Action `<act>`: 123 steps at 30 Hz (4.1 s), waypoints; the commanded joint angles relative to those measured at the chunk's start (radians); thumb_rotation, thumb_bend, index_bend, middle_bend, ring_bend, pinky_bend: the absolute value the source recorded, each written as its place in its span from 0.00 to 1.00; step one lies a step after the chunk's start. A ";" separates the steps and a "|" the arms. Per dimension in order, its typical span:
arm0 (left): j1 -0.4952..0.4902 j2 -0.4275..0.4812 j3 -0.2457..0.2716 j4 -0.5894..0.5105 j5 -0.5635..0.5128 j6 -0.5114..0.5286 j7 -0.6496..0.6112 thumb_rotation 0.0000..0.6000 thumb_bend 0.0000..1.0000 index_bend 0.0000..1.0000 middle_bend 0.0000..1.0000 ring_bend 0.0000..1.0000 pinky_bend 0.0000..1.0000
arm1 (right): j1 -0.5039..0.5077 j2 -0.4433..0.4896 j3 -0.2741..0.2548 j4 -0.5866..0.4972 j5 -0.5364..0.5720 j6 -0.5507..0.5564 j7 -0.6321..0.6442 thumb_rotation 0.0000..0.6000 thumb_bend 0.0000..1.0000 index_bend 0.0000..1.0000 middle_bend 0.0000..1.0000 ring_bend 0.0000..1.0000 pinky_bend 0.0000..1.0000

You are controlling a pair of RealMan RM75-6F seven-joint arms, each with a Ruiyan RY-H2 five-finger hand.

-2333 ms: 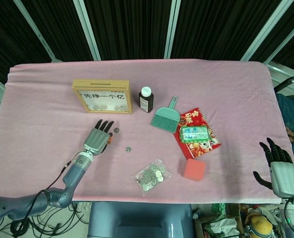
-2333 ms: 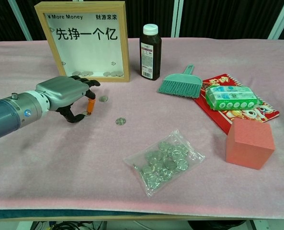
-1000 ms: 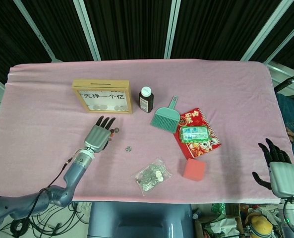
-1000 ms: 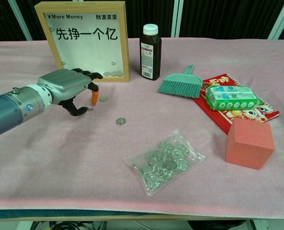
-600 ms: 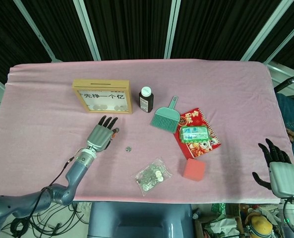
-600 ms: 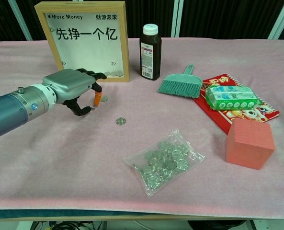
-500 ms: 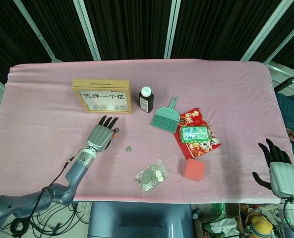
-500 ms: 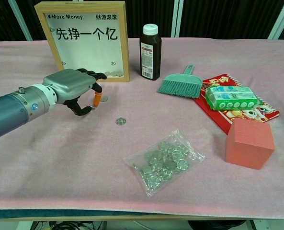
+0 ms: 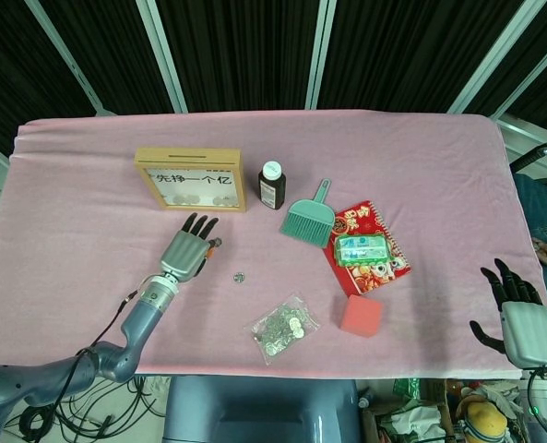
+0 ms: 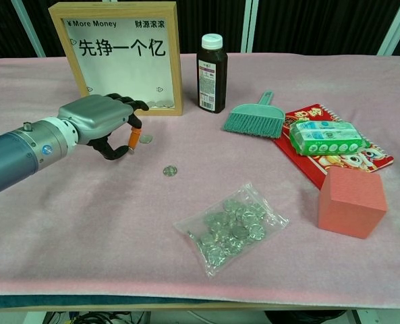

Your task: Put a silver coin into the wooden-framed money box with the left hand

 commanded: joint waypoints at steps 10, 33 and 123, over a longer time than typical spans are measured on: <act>0.006 -0.002 -0.006 0.012 -0.008 -0.003 0.002 1.00 0.46 0.54 0.05 0.00 0.00 | 0.001 0.002 0.001 -0.001 0.003 -0.002 0.000 1.00 0.17 0.15 0.02 0.09 0.16; 0.008 -0.013 -0.009 0.031 0.006 -0.004 -0.002 1.00 0.46 0.55 0.06 0.00 0.00 | 0.003 0.002 0.001 -0.002 0.007 -0.005 -0.002 1.00 0.17 0.15 0.02 0.09 0.16; -0.390 0.371 -0.218 -0.155 -0.633 -0.017 0.425 1.00 0.49 0.63 0.14 0.00 0.00 | -0.002 0.011 0.021 -0.033 0.068 -0.022 0.037 1.00 0.17 0.15 0.02 0.10 0.16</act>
